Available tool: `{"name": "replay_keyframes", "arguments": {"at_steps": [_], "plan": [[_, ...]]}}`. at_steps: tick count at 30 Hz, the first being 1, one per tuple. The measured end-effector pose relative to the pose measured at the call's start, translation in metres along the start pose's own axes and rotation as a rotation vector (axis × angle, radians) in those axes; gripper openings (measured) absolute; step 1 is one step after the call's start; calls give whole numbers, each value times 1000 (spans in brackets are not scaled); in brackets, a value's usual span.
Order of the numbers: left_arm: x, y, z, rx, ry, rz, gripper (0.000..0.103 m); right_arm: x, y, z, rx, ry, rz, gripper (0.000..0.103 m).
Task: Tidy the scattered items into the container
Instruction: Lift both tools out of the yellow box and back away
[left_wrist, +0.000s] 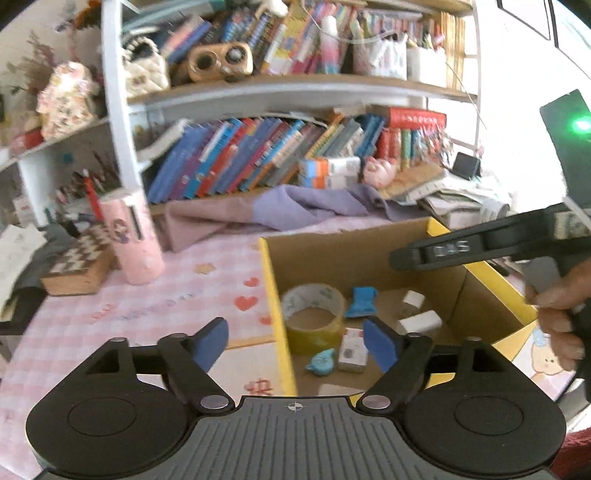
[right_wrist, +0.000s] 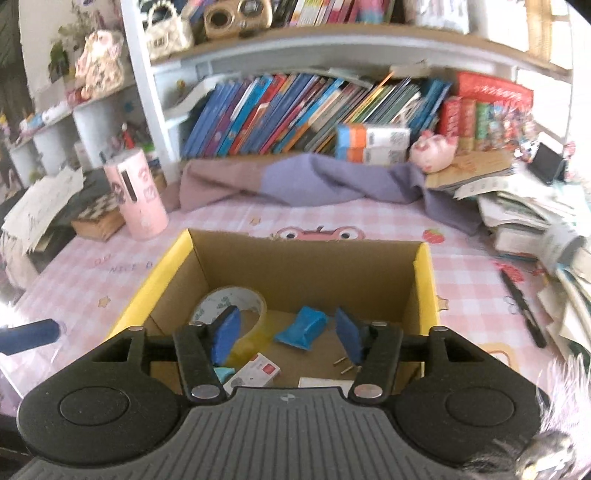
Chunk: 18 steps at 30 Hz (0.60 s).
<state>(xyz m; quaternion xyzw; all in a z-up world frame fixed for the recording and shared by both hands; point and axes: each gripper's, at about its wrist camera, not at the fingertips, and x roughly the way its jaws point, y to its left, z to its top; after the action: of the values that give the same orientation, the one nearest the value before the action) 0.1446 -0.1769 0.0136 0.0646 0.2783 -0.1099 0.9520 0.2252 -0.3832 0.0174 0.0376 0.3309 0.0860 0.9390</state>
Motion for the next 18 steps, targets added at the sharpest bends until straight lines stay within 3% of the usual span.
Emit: {"name": "replay_keyframes", "arguments": {"at_steps": [10,18], "plan": [[-47,25,-24,0,-81,43,98,-44,40,-39,51,-88,-73,66],[-79,52,-55,-27,-55,44,103,-73,83,-75,60,-89,-95,74]]}}
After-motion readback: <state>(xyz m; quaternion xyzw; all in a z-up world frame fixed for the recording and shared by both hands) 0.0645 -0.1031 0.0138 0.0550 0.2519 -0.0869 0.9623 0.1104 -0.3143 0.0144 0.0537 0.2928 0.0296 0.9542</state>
